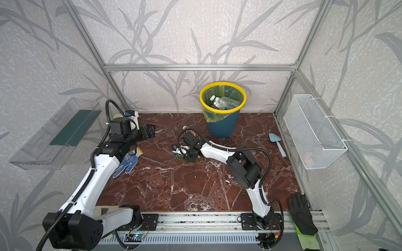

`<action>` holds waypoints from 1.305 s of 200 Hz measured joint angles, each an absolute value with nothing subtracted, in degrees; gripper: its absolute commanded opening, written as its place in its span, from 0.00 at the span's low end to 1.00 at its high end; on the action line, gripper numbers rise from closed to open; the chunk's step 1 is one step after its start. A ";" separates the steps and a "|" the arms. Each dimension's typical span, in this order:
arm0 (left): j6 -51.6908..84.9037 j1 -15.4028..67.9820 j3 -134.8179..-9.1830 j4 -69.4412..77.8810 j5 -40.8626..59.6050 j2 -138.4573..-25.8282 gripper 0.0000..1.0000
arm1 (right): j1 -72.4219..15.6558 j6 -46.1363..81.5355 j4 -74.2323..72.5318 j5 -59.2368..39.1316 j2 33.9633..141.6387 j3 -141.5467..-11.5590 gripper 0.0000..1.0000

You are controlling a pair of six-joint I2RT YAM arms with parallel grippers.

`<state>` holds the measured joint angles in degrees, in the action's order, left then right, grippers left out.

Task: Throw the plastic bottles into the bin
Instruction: 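Close the right gripper around the crushed green yellow-capped bottle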

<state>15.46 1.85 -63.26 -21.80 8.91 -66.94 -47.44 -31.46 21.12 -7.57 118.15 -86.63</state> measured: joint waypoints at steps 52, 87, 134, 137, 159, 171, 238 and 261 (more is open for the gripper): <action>15.68 1.80 -63.26 -21.80 9.13 -66.94 0.90 | -47.70 -26.92 21.30 -8.05 116.01 -81.28 0.72; 15.68 1.80 -63.26 -21.80 9.15 -66.94 0.90 | -47.70 -26.94 22.11 -8.12 115.96 -80.86 0.82; 15.66 1.80 -63.26 -21.80 9.15 -66.94 0.90 | -47.68 -29.71 24.34 -7.70 115.94 -82.67 0.88; 15.68 1.80 -63.26 -21.80 9.15 -66.94 0.90 | -47.68 -29.98 24.45 -7.60 115.94 -82.98 0.88; 15.66 1.80 -63.26 -21.80 9.13 -66.94 0.90 | -47.27 -30.76 25.06 -7.86 115.94 -85.19 0.89; 15.66 1.80 -63.26 -21.82 9.13 -66.94 0.90 | -46.78 -30.96 25.21 -8.75 116.01 -86.28 0.89; 15.64 1.80 -63.26 -21.82 9.10 -66.94 0.90 | -42.70 -33.50 33.12 -19.22 122.93 -97.51 0.91; 15.64 1.80 -63.26 -21.82 9.13 -66.94 0.90 | -42.98 -35.00 36.67 -21.26 125.51 -99.59 0.92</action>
<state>15.64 1.80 -63.26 -21.82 9.13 -66.94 -42.98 -35.00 36.67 -21.26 125.51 -99.59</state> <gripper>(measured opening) 0.898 0.917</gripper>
